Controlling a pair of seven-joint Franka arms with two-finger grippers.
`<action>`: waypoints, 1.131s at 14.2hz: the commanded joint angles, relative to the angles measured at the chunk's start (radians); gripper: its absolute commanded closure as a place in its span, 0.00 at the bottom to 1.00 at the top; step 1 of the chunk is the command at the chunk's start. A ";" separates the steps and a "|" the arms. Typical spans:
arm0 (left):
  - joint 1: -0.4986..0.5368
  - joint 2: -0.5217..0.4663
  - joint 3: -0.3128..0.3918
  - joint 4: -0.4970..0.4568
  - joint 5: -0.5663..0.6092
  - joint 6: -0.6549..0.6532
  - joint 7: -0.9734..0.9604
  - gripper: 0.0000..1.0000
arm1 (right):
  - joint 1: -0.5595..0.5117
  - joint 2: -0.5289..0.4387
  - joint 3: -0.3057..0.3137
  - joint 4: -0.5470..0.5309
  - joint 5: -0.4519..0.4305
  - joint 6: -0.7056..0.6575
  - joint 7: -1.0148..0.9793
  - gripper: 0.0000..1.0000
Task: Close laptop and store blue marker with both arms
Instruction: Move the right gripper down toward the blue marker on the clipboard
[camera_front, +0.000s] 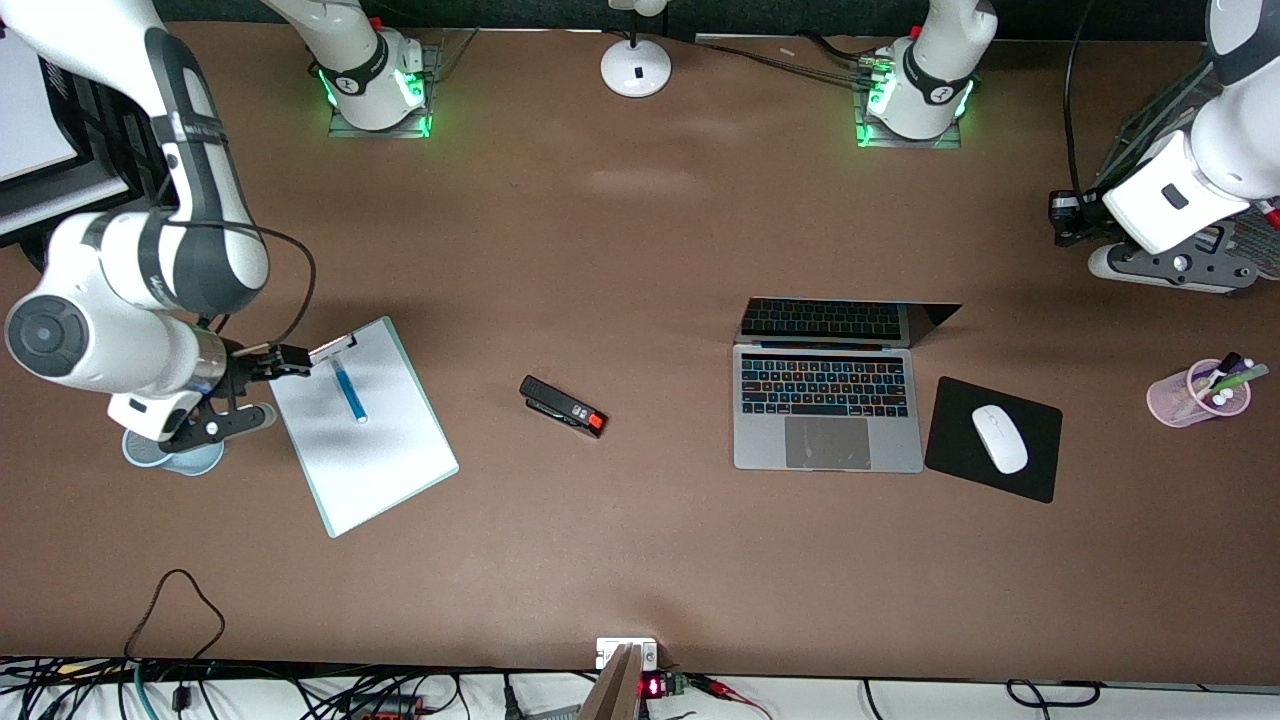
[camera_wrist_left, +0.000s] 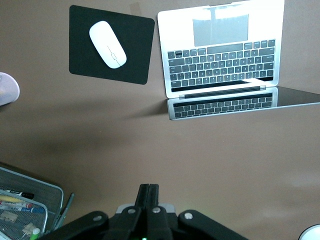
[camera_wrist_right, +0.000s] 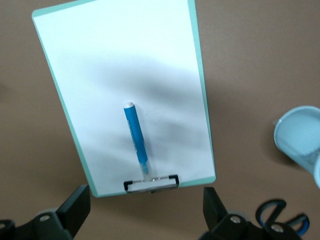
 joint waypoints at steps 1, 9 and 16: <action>-0.006 0.007 -0.007 0.016 -0.006 -0.021 -0.033 1.00 | 0.016 0.037 0.002 -0.004 -0.001 0.040 -0.052 0.01; -0.033 0.016 -0.076 -0.030 -0.105 0.045 -0.248 1.00 | 0.059 0.124 0.002 -0.004 -0.001 0.139 -0.133 0.16; -0.029 -0.039 -0.158 -0.142 -0.107 0.083 -0.290 1.00 | 0.053 0.152 0.010 -0.091 0.009 0.336 -0.253 0.28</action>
